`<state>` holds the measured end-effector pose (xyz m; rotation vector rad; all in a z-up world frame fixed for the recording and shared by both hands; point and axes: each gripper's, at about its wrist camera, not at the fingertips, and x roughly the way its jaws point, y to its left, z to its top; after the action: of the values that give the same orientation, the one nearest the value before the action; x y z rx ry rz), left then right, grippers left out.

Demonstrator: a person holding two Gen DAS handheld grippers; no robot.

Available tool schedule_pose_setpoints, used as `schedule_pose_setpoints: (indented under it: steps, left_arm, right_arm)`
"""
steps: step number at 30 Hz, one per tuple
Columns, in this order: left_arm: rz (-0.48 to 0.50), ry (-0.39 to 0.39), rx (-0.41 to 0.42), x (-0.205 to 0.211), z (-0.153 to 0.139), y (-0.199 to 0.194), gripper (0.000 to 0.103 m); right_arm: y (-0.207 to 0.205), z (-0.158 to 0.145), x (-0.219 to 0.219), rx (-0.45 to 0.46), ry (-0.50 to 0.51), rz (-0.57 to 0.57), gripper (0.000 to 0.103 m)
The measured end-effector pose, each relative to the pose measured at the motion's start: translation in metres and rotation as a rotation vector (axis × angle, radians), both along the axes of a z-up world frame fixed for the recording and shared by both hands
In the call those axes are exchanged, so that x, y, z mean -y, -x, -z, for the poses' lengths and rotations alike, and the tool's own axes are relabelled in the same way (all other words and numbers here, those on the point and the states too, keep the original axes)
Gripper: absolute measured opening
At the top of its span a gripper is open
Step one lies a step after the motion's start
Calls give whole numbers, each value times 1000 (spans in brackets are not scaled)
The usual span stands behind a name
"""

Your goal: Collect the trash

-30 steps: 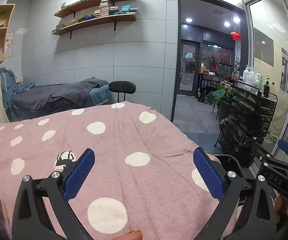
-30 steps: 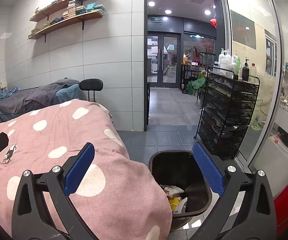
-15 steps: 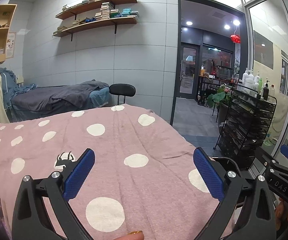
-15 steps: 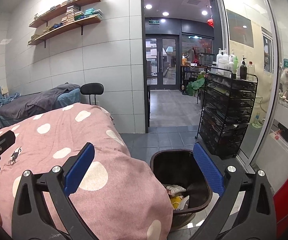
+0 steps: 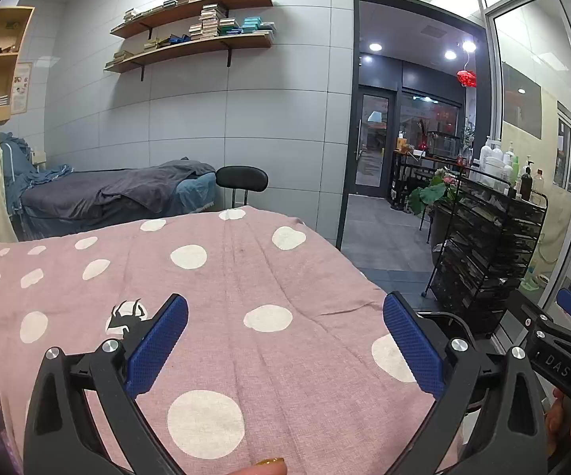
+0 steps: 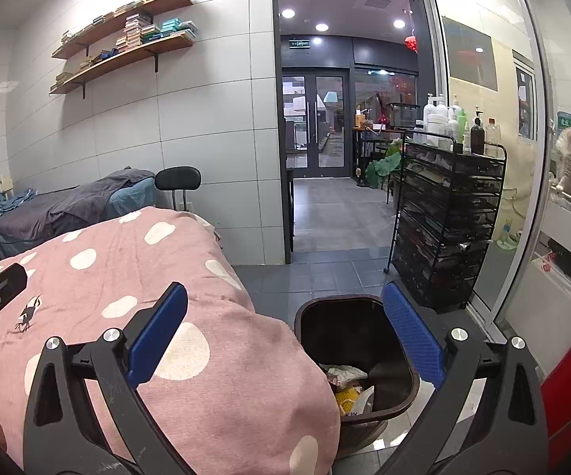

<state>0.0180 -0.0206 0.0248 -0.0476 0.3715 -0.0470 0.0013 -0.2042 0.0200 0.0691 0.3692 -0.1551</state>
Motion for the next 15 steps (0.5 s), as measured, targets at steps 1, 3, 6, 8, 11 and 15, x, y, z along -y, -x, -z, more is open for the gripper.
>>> schedule_pose_setpoints:
  steps: [1,3,6,8,11,15]
  left_arm:
    - [0,0,1,0,0,0,97]
    - [-1,-2,0,0,0,0,97]
    - [3,1,-3,0,0,0,97]
    - [4,3,-2,2,-1,1,97]
    - [5,1,-3,3,-2,1,97]
    - [6,1,-1,5,-3,1,97]
  right_arm:
    - [0,0,1,-1,-2,1,97]
    - [0,0,1,-1,-2,2,97]
    - [0,1,1,-3,-6,2,97]
    - [0,1,2,-3,-10,2,97]
    - [0,1,3,-2,-11,4,97]
    - [-1,1,4,-4,-19,8,97]
